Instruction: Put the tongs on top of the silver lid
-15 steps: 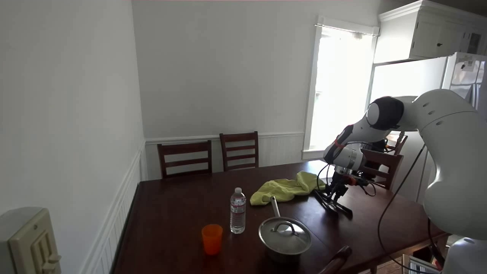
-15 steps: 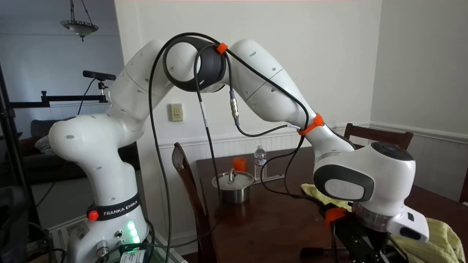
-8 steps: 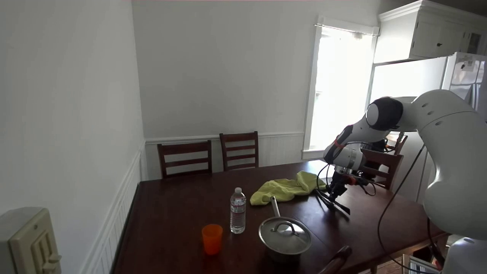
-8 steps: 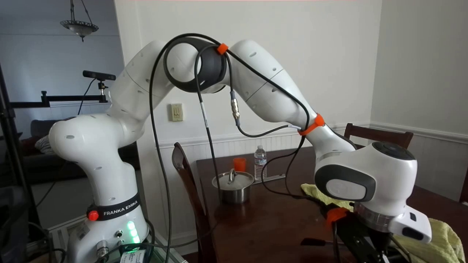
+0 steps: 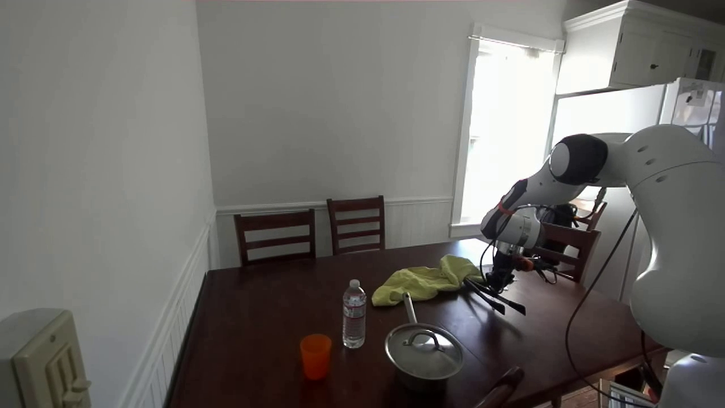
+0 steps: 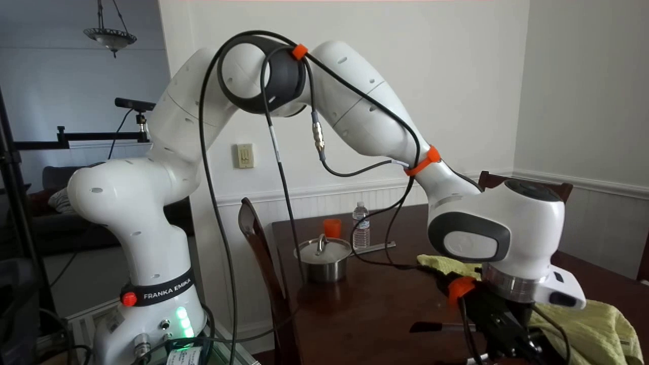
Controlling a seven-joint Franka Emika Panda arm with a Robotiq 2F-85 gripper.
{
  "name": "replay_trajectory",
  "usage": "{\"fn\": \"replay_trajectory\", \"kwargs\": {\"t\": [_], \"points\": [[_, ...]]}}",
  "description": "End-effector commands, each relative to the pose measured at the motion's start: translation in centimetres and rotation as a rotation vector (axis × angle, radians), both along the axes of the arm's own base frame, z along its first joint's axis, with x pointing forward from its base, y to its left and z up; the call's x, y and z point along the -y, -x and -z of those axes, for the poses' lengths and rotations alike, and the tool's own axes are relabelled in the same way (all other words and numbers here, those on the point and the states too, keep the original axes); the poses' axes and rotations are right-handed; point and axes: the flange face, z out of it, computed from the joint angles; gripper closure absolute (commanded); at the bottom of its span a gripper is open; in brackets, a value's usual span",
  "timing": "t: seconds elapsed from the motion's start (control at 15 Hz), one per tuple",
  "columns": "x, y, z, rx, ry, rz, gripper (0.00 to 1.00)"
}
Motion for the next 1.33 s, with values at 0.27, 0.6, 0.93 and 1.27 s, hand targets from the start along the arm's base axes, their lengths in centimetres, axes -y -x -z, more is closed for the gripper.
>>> {"fn": "replay_trajectory", "kwargs": {"t": [0.27,0.6,0.93,1.27], "points": [[-9.0,5.0,-9.7,0.002,-0.106,-0.4,0.99],[-9.4,4.8,-12.5,0.027,-0.355,-0.564,0.99],[-10.8,4.9,-8.0,-0.007,-0.595,-0.693,0.99],[-11.2,6.6,-6.3,-0.018,-0.63,-0.942,0.99]]}}
